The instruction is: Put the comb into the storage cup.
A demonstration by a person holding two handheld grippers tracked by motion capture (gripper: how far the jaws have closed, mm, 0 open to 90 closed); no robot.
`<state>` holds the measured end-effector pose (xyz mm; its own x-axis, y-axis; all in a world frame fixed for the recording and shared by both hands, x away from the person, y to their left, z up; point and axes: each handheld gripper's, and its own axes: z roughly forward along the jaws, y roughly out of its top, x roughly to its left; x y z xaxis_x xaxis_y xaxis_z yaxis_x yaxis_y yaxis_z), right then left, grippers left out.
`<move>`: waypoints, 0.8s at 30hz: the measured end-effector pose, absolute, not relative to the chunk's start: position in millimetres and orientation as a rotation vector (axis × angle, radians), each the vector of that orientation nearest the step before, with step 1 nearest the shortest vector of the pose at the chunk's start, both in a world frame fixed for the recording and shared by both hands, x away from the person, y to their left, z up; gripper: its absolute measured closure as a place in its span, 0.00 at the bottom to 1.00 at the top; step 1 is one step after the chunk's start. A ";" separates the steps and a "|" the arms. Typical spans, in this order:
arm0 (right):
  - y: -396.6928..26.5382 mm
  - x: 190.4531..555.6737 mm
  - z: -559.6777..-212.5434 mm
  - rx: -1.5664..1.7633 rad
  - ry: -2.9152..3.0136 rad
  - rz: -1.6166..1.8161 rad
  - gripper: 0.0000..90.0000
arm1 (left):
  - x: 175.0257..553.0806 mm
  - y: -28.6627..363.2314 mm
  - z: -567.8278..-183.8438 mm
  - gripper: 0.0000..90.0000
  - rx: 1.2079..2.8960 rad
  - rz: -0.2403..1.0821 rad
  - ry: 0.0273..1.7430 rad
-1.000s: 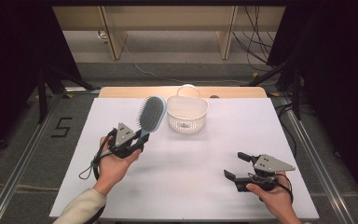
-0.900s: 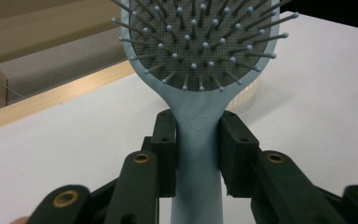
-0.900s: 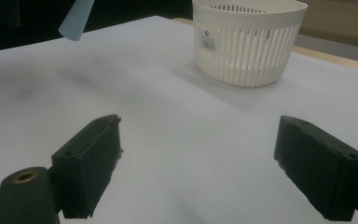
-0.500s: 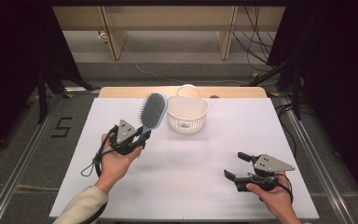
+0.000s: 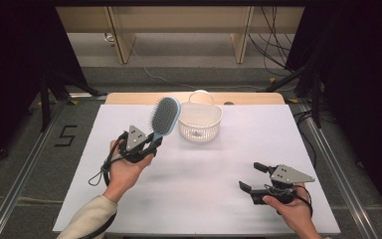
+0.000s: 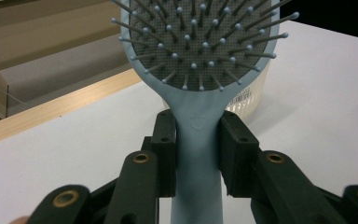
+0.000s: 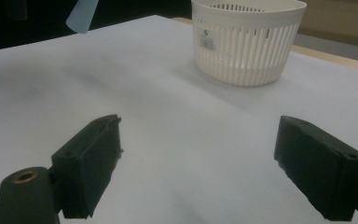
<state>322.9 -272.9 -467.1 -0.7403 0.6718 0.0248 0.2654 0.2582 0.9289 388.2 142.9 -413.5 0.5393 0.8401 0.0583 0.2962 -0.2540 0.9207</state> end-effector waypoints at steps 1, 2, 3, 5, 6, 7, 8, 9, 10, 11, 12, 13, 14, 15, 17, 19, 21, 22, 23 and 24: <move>-272.8 322.9 -467.1 0.856 2.159 1.480 0.17 | 388.5 142.7 -413.3 0.78 1.805 0.703 0.942; -272.8 323.0 -467.2 0.856 2.160 1.480 0.17 | 388.9 142.6 -413.1 0.78 1.805 0.704 0.941; -272.8 323.0 -467.2 0.856 2.160 1.480 0.17 | 389.1 142.4 -413.1 0.78 1.804 0.703 0.940; -272.9 322.9 -467.2 0.855 2.160 1.480 0.17 | 389.5 141.8 -413.0 0.78 1.806 0.704 0.937; -272.8 322.9 -467.2 0.855 2.160 1.480 0.17 | 389.7 141.5 -412.9 0.78 1.808 0.704 0.935; -272.9 323.0 -467.2 0.856 2.160 1.480 0.17 | 390.0 141.1 -412.9 0.78 1.807 0.705 0.933; -272.9 323.0 -467.3 0.856 2.161 1.479 0.17 | 390.2 140.6 -412.9 0.78 1.808 0.705 0.932; -273.0 323.0 -467.3 0.855 2.161 1.479 0.17 | 390.5 140.3 -412.8 0.78 1.809 0.704 0.929; -273.1 323.0 -467.2 0.856 2.161 1.480 0.17 | 390.8 140.0 -412.7 0.78 1.809 0.705 0.928; -273.2 323.0 -467.2 0.855 2.160 1.481 0.17 | 391.0 139.9 -412.5 0.78 1.810 0.706 0.928; -273.2 323.1 -467.2 0.855 2.159 1.481 0.17 | 391.4 139.8 -412.3 0.78 1.810 0.707 0.926; -273.2 323.0 -467.2 0.855 2.160 1.481 0.17 | 391.7 139.5 -412.1 0.78 1.808 0.707 0.926; -273.2 323.1 -467.3 0.855 2.160 1.480 0.17 | 392.1 139.4 -411.8 0.78 1.808 0.709 0.923; -273.2 323.0 -467.3 0.855 2.160 1.480 0.17 | 392.3 139.2 -411.6 0.78 1.807 0.709 0.924; -273.1 323.0 -467.2 0.856 2.161 1.480 0.17 | 392.7 139.2 -411.2 0.78 1.808 0.710 0.922; -273.1 323.0 -467.2 0.856 2.161 1.479 0.17 | 393.3 139.2 -410.8 0.78 1.808 0.712 0.922; -273.2 323.1 -467.3 0.855 2.161 1.479 0.17 | 393.9 139.0 -410.4 0.78 1.806 0.713 0.922; -273.2 323.1 -467.3 0.855 2.161 1.479 0.17 | 394.2 139.0 -410.2 0.78 1.806 0.713 0.922; -273.2 323.1 -467.3 0.855 2.161 1.480 0.17 | 394.4 138.9 -410.0 0.78 1.807 0.712 0.921; -273.2 323.1 -467.3 0.855 2.161 1.479 0.17 | 394.7 138.8 -409.7 0.78 1.806 0.713 0.920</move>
